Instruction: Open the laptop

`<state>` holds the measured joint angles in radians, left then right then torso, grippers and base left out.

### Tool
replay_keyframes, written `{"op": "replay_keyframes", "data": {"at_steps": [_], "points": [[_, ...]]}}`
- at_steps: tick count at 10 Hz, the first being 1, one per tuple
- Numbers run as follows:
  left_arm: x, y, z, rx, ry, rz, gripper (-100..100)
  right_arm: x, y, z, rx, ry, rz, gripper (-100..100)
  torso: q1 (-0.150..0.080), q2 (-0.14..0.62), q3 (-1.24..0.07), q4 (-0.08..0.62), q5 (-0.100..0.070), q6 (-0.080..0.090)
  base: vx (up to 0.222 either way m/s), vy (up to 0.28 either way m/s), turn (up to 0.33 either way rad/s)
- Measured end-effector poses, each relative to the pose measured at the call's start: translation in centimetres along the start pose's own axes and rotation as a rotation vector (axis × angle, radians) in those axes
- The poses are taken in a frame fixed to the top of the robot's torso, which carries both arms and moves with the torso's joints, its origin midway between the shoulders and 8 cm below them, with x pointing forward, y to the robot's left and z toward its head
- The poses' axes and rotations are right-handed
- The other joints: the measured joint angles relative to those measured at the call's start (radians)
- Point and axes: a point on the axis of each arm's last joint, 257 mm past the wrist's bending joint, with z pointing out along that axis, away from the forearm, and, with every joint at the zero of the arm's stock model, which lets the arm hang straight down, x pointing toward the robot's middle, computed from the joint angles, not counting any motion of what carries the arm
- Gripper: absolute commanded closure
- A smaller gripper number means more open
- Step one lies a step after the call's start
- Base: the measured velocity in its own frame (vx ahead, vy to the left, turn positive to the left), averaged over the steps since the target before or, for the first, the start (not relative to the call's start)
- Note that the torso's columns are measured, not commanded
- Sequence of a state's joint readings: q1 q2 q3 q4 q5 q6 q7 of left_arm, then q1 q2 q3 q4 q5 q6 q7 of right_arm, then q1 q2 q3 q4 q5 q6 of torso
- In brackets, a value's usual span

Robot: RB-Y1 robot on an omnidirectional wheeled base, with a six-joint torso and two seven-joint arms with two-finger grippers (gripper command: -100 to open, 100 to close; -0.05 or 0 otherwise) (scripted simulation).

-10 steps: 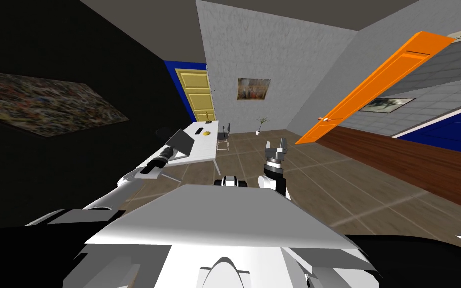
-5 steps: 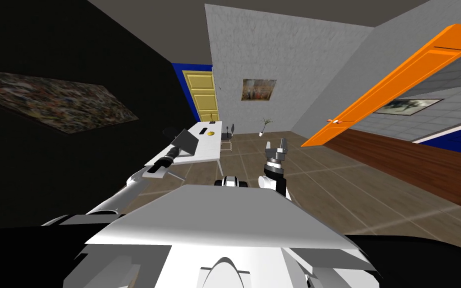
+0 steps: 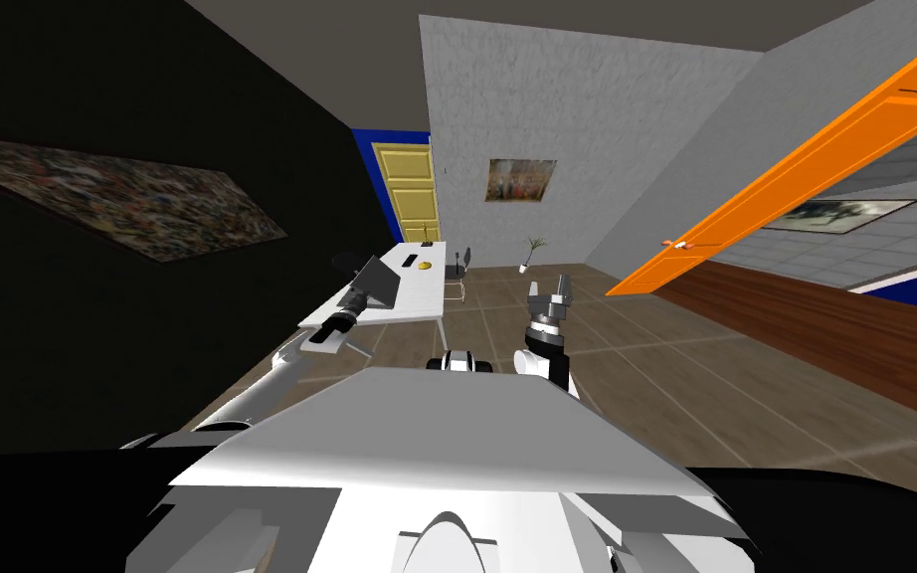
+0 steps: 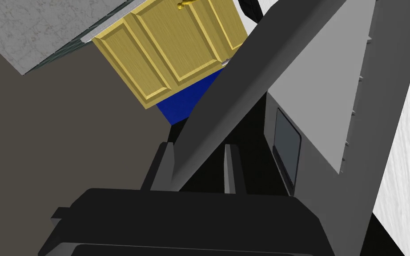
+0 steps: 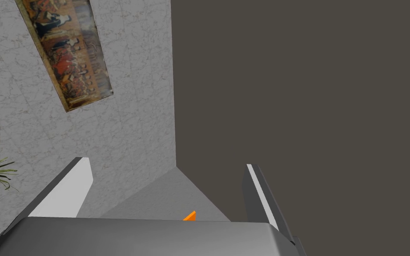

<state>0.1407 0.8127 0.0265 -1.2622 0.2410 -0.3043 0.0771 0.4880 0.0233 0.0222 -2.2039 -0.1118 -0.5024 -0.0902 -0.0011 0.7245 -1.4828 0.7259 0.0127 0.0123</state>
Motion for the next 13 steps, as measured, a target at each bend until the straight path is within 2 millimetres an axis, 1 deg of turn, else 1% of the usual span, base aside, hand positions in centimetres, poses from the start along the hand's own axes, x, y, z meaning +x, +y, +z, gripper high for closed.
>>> {"op": "replay_keyframes", "data": {"at_steps": [1,2,3,4,6,7,9,10,12,13], "points": [[1.2,0.1,0.0,-0.003,0.014,0.011,100,0.0,0.0,0.0,0.000,0.000,0.000,0,0.007,0.000,0.000,0.000,0.000,-0.006,0.031,0.084,0.091],[2.6,0.2,0.0,-0.005,0.025,0.018,100,0.0,0.0,0.0,0.000,0.000,0.000,0,0.012,0.000,0.000,0.000,0.002,-0.007,0.010,0.045,0.003],[3.5,0.3,-0.1,-0.008,0.029,0.009,100,0.0,0.0,0.0,0.000,0.000,0.000,0,0.011,0.000,0.000,0.000,0.002,-0.006,-0.002,0.018,-0.006],[3.7,-0.1,-0.2,-0.009,0.030,0.002,-100,0.0,0.0,0.0,0.000,0.000,0.000,0,0.007,0.001,0.000,0.000,0.000,-0.005,-0.007,-0.014,0.029],[2.4,-1.2,-0.1,-0.005,0.030,0.008,-100,0.0,0.0,0.0,0.000,0.000,0.000,0,0.000,0.009,0.005,0.010,-0.011,-0.011,0.007,-0.044,0.042],[1.6,-2.1,0.0,0.000,0.032,0.011,-100,0.0,0.0,0.0,0.000,0.000,0.000,0,0.000,0.012,0.006,0.011,-0.012,-0.012,0.006,-0.054,0.030],[0.4,-2.9,0.1,-0.001,0.034,0.016,-100,0.0,0.0,0.0,0.000,0.000,0.000,0,0.002,0.015,0.008,0.012,-0.013,-0.012,0.002,-0.038,0.023],[-0.1,-3.6,0.4,0.001,0.036,0.018,-100,0.0,0.0,0.0,0.000,0.000,0.000,0,0.002,0.014,0.007,0.012,-0.012,-0.012,0.000,-0.024,0.021],[-0.7,-4.4,0.2,-0.003,0.042,0.022,-100,0.0,0.0,0.0,0.000,0.000,0.000,0,0.000,0.014,0.007,0.013,-0.014,-0.012,0.001,-0.019,0.016],[-0.7,-4.3,0.2,-0.008,0.043,0.024,0,0.0,0.0,0.0,0.000,0.000,0.000,0,0.001,0.015,0.008,0.014,-0.013,-0.012,0.000,0.000,0.000]]}}
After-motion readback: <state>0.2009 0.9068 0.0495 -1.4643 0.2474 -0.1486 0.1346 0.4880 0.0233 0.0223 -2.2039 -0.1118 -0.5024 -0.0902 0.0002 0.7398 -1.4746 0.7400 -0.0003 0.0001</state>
